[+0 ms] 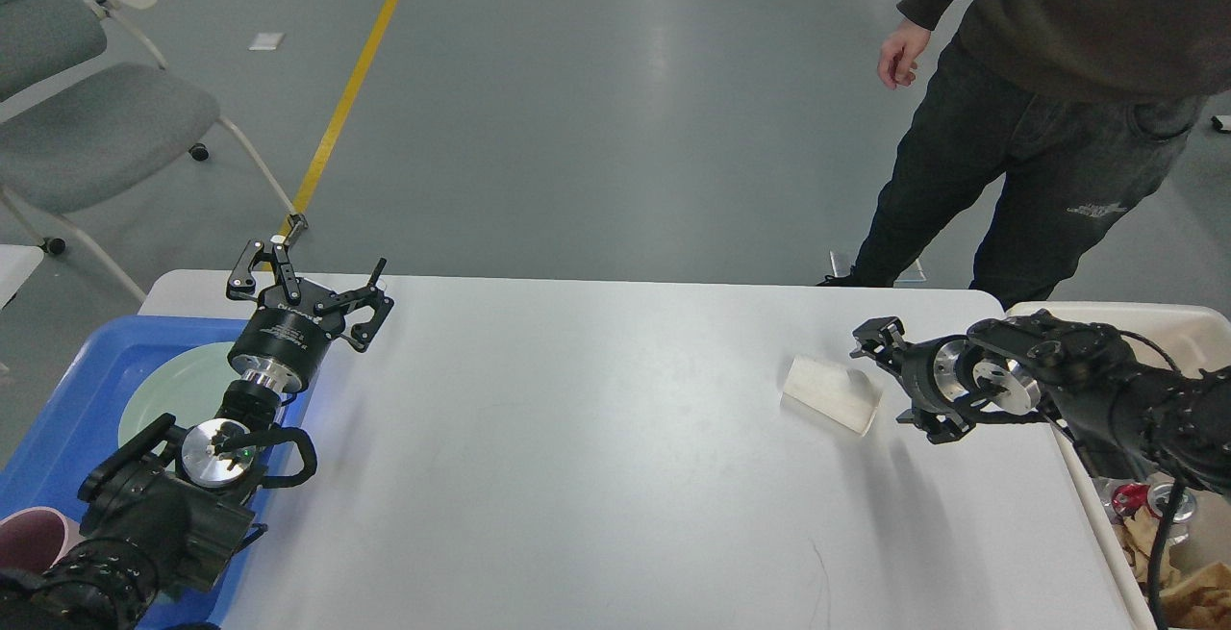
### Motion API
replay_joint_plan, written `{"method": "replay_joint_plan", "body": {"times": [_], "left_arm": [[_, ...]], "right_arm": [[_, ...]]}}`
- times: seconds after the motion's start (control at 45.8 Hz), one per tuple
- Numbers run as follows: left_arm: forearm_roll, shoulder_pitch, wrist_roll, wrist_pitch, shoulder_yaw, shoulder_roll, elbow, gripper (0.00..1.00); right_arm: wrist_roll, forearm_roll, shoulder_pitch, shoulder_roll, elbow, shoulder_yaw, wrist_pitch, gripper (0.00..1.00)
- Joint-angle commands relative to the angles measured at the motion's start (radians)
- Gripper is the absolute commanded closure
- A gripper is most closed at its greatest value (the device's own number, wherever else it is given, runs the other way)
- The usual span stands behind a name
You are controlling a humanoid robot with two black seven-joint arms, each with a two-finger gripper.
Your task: Tidy desktop
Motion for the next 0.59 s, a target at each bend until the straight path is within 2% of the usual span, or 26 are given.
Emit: {"method": "replay_joint_plan", "body": {"times": [0.0,0.131,0.568], "left_arm": [[0.000,0.000,0.000,0.000,0.000,0.000,0.000,0.04],[0.000,0.000,0.000,0.000,0.000,0.000,0.000,0.04],[0.000,0.000,0.000,0.000,0.000,0.000,0.000,0.04]], "right_arm": [[0.001,-0.001,-0.020,-0.001,0.003,0.028,-0.058,0.00],[0.005,-0.001,-0.034,-0.001,0.005,0.032,-0.112,0.01],[0.010,-0.003,-0.037,0.001,0.015,0.054,-0.180,0.02]]}}
